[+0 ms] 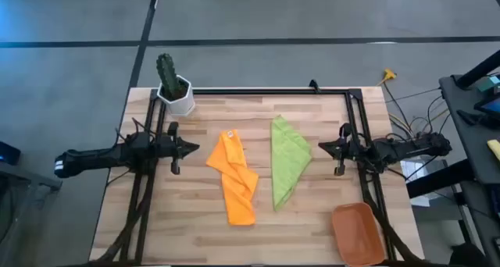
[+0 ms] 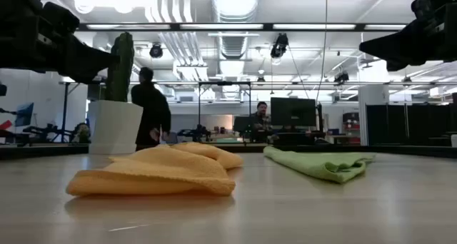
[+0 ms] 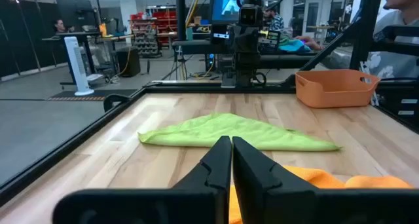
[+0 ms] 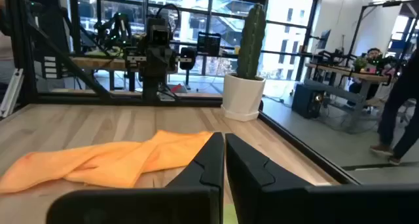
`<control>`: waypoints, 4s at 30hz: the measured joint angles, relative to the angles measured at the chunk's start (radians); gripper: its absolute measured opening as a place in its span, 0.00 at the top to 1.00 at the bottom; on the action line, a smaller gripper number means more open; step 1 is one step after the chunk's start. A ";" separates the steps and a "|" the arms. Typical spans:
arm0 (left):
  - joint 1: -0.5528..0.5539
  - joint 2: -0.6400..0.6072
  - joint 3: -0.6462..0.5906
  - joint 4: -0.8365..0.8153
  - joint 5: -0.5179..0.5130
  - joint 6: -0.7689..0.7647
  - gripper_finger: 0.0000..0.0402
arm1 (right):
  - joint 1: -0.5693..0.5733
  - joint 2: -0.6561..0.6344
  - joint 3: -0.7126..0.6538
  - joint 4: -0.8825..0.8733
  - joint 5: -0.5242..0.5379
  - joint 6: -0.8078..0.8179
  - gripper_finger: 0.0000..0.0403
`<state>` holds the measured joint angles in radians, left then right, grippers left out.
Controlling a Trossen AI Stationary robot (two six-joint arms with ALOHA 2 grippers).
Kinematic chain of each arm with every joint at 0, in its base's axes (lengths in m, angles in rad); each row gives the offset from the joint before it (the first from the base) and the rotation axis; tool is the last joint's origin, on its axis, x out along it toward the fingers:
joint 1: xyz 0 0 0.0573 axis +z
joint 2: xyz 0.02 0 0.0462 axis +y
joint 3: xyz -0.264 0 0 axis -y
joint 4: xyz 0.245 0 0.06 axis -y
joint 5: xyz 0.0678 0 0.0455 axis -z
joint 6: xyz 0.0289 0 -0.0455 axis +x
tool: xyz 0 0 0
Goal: Roll microfiber towels into tight, uniform cylinder then place into a basket
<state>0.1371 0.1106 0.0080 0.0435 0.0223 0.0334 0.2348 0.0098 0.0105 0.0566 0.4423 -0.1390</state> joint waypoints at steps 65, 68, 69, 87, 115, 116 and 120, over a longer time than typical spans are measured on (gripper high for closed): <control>0.000 0.000 0.000 0.000 0.000 0.000 1.00 | 0.000 0.000 0.000 0.000 0.000 0.000 0.98; 0.000 0.000 0.000 0.000 0.000 0.000 1.00 | 0.000 0.000 0.000 0.000 0.000 0.000 0.98; 0.000 0.000 0.000 0.000 0.000 0.000 1.00 | 0.000 0.000 0.000 0.000 0.000 0.000 0.98; 0.000 0.000 0.000 0.000 0.000 0.000 1.00 | 0.000 0.000 0.000 0.000 0.000 0.000 0.98; 0.000 0.000 0.000 0.000 0.000 0.000 1.00 | 0.000 0.000 0.000 0.375 -0.005 -0.320 0.98; 0.000 0.000 0.000 0.000 0.000 0.000 1.00 | 0.000 0.000 0.000 0.419 -0.005 -0.314 0.98; 0.000 0.000 0.000 0.000 0.000 0.000 1.00 | 0.000 0.000 0.000 0.476 -0.005 -0.335 0.98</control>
<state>0.1371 0.1108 0.0078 0.0437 0.0223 0.0334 0.2351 0.0101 0.0109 0.5329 0.4372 -0.4745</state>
